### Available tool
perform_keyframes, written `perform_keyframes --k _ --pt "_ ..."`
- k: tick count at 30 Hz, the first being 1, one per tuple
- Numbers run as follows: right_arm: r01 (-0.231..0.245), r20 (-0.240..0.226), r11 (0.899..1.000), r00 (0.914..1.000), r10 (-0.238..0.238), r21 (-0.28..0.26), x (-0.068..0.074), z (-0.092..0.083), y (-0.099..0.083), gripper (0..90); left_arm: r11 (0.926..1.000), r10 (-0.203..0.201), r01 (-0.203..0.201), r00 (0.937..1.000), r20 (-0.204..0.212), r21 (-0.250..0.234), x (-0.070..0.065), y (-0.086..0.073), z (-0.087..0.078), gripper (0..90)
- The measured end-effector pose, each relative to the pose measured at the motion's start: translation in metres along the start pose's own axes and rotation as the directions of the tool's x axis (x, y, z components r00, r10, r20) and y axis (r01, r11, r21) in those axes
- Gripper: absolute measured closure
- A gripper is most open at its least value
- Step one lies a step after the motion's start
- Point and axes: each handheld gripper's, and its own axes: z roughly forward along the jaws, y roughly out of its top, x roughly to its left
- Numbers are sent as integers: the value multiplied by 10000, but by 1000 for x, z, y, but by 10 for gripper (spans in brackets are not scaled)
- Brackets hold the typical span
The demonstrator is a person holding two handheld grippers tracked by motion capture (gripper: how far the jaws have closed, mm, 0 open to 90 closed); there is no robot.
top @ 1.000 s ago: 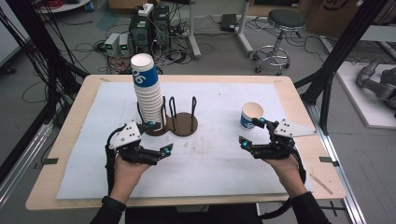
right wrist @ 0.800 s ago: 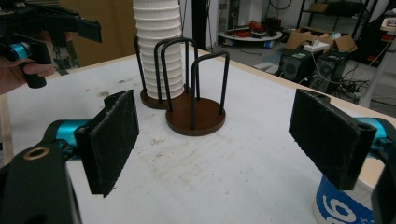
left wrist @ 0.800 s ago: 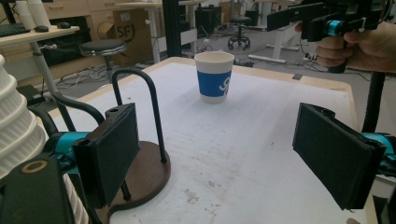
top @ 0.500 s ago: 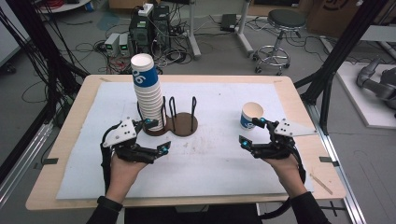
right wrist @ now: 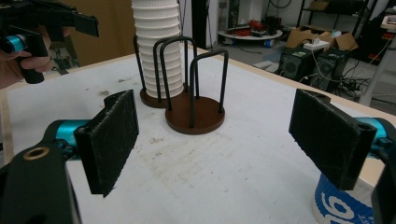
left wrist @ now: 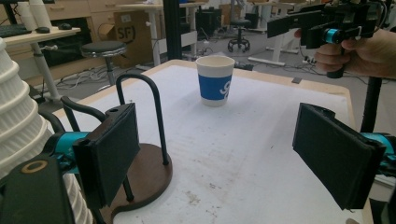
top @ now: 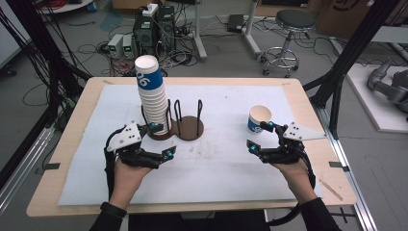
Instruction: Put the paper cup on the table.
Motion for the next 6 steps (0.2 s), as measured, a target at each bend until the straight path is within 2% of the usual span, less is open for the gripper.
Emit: perform_keyframes --k 6 --pt "-39 -151 10000 9999 38 -62 -1 2 -3 161 9997 -189 190 9998 -82 122 2 -2 0 147"
